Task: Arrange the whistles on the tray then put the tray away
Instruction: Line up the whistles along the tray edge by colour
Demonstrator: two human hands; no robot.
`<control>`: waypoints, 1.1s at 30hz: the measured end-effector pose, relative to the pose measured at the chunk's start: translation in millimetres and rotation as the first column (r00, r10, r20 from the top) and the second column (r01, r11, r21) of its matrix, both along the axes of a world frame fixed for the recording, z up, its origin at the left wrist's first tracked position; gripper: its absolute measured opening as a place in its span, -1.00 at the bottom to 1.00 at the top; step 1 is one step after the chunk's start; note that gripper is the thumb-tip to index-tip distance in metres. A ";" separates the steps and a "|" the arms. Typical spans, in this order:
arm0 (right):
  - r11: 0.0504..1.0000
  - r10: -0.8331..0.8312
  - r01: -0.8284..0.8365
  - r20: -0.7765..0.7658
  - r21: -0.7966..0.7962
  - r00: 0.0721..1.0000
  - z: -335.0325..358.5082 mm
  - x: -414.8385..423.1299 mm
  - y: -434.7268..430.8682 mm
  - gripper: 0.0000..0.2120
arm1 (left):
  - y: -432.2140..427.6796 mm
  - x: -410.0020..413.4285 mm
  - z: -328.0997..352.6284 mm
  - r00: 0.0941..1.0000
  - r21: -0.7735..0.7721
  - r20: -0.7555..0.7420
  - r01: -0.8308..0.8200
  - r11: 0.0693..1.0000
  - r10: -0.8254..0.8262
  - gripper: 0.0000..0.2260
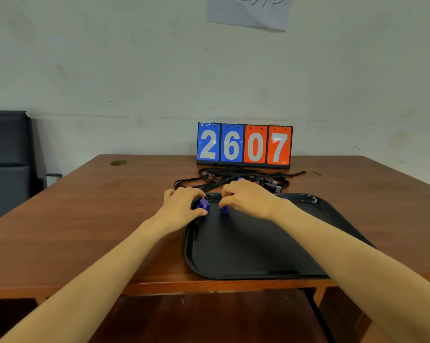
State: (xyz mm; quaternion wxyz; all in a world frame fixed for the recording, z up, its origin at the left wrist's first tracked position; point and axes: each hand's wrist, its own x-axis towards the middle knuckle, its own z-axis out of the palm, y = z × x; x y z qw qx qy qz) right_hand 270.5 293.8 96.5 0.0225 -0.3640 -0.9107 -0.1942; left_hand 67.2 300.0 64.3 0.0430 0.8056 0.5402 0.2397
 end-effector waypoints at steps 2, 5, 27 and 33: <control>1.000 0.018 -0.018 0.036 0.017 0.999 -0.4 -1.4 4.1 -0.76 | 0.2 0.1 -0.3 1.000 0.002 0.002 0.006 1.000 -0.006 -0.63; 0.999 0.039 -0.041 0.062 0.026 0.997 -2.3 -2.3 8.0 -0.74 | 0.1 0.1 -0.6 1.000 -0.004 0.016 0.011 1.000 -0.011 -0.65; 0.879 -0.365 0.193 -0.356 -0.435 0.860 -20.8 -1.7 13.1 -0.51 | 1.2 3.1 0.0 0.997 0.001 -0.072 0.008 1.000 -0.007 -0.63; 0.893 -0.360 0.225 -0.317 -0.391 0.878 -22.4 -11.3 15.9 -0.52 | 1.6 0.0 -0.5 0.997 -0.013 -0.078 0.009 1.000 -0.010 -0.64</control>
